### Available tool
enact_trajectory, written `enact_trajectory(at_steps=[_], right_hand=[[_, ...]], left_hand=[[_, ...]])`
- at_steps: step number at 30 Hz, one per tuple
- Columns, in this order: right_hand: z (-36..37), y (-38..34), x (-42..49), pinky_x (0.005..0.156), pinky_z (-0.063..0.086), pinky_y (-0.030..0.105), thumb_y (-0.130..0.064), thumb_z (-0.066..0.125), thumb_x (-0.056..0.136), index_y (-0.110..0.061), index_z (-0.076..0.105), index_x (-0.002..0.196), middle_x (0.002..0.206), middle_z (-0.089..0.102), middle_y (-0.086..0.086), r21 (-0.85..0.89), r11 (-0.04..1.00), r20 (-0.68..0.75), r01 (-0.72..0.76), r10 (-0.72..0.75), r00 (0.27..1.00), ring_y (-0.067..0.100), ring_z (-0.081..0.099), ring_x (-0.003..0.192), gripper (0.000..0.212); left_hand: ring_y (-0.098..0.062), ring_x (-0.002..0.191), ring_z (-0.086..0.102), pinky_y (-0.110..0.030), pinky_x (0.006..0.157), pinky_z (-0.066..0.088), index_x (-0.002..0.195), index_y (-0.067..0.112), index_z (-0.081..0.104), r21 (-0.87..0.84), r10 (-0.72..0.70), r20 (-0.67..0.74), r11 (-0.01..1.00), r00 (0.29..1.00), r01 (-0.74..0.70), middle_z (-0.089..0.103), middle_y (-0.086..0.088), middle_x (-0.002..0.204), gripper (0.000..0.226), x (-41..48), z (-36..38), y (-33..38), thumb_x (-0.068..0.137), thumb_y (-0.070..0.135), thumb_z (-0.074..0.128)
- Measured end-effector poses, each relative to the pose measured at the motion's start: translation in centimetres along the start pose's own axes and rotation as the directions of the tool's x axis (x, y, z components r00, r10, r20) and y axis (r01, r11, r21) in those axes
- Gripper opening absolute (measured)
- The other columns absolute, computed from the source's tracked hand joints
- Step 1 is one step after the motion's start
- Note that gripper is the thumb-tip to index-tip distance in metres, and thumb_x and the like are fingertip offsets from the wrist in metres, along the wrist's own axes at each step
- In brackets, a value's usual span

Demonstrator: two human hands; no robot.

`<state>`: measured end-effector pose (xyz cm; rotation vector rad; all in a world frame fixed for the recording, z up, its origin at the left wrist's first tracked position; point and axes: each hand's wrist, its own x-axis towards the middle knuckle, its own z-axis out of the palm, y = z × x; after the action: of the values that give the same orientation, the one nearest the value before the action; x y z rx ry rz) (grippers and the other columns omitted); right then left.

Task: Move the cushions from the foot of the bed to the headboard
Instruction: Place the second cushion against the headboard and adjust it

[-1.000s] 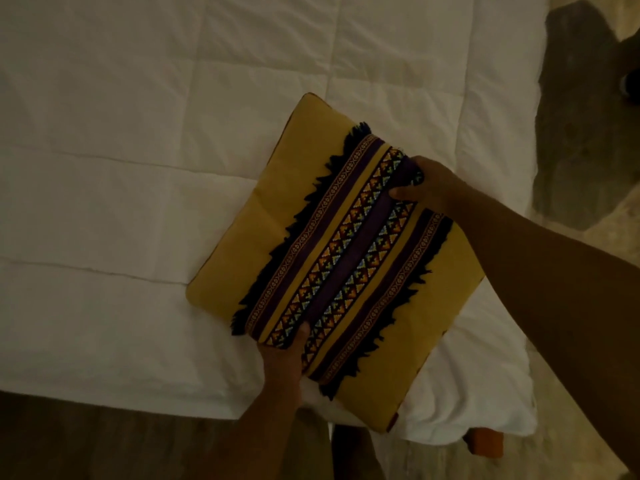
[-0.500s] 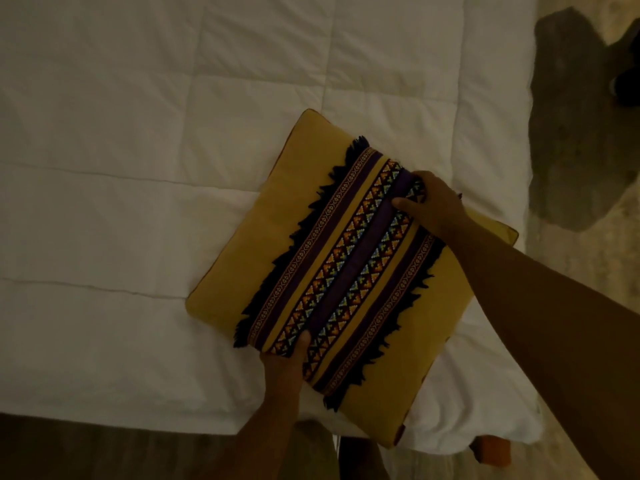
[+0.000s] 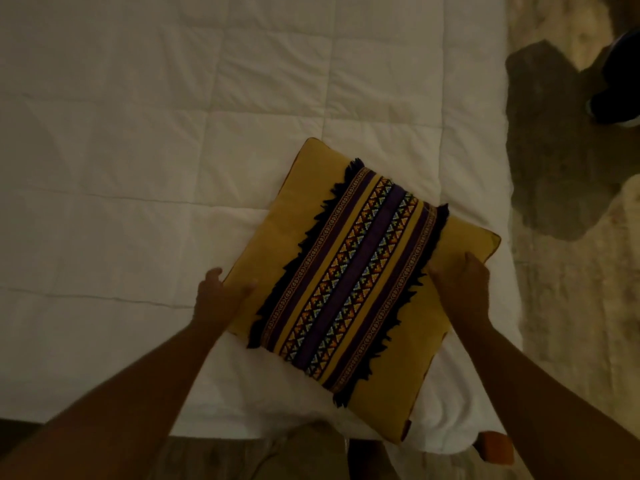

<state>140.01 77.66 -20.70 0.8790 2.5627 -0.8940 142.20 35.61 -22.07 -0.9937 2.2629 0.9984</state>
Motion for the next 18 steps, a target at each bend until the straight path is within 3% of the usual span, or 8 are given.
enact_trajectory(at_steps=[3, 6, 10, 14, 18], right_hand=[[1.4, 2.7, -2.3, 0.11, 0.039, 0.054, -0.053, 0.069, 0.083, -0.009, 0.026, 0.152, 0.154, 0.034, 0.015, 0.166, 0.971, 0.033, -0.17, 0.167, 0.985, 0.036, 0.038, 0.139, 0.093], [2.8, 4.4, -4.2, 0.106, 0.044, 0.054, -0.054, 0.071, 0.081, -0.008, 0.03, 0.152, 0.152, 0.04, 0.013, 0.289, 0.933, 0.061, -0.215, 0.206, 0.977, 0.034, 0.044, 0.135, 0.094], [4.2, 6.0, -5.6, 0.106, 0.045, 0.055, -0.062, 0.071, 0.073, -0.011, 0.03, 0.152, 0.152, 0.039, 0.013, 0.424, 0.847, 0.085, -0.322, 0.317, 0.945, 0.034, 0.045, 0.134, 0.102], [5.7, 7.0, -6.5, 0.097, 0.05, 0.049, -0.068, 0.07, 0.068, -0.019, 0.027, 0.151, 0.147, 0.046, 0.011, 0.489, 0.762, 0.181, -0.425, 0.388, 0.904, 0.034, 0.052, 0.127, 0.106], [6.3, 7.9, -5.1, 0.087, 0.052, 0.045, -0.069, 0.072, 0.061, -0.02, 0.031, 0.148, 0.142, 0.051, 0.01, 0.502, 0.748, 0.205, -0.433, 0.384, 0.9, 0.031, 0.057, 0.115, 0.108]], left_hand=[[-0.034, 0.127, 0.049, -0.047, 0.096, 0.048, 0.148, 0.014, 0.03, 0.05, 0.133, 0.093, 0.989, 0.987, -0.138, 0.044, -0.02, 0.144, 0.106, 2.7, -1.5, 3.1, 0.067, 0.064, 0.074], [-0.033, 0.129, 0.047, -0.047, 0.1, 0.046, 0.149, 0.014, 0.029, 0.048, 0.225, 0.139, 0.971, 0.964, -0.233, 0.04, -0.017, 0.147, 0.114, 4.7, -1.6, 6.8, 0.06, 0.069, 0.075], [-0.031, 0.132, 0.045, -0.046, 0.101, 0.044, 0.15, 0.019, 0.027, 0.074, 0.323, 0.201, 0.936, 0.925, -0.343, 0.037, -0.014, 0.151, 0.107, 6.4, -0.1, 9.5, 0.065, 0.063, 0.074], [-0.035, 0.134, 0.043, -0.054, 0.104, 0.044, 0.152, 0.018, 0.023, 0.179, 0.246, 0.291, 0.935, 0.924, -0.306, 0.033, -0.016, 0.153, 0.111, 8.2, 1.6, 10.2, 0.065, 0.058, 0.079], [-0.034, 0.119, 0.056, -0.047, 0.091, 0.053, 0.149, 0.014, 0.024, 0.133, 0.11, 0.383, 0.976, 0.917, -0.173, 0.046, -0.014, 0.145, 0.106, 9.4, 3.3, 9.8, 0.068, 0.053, 0.081]])
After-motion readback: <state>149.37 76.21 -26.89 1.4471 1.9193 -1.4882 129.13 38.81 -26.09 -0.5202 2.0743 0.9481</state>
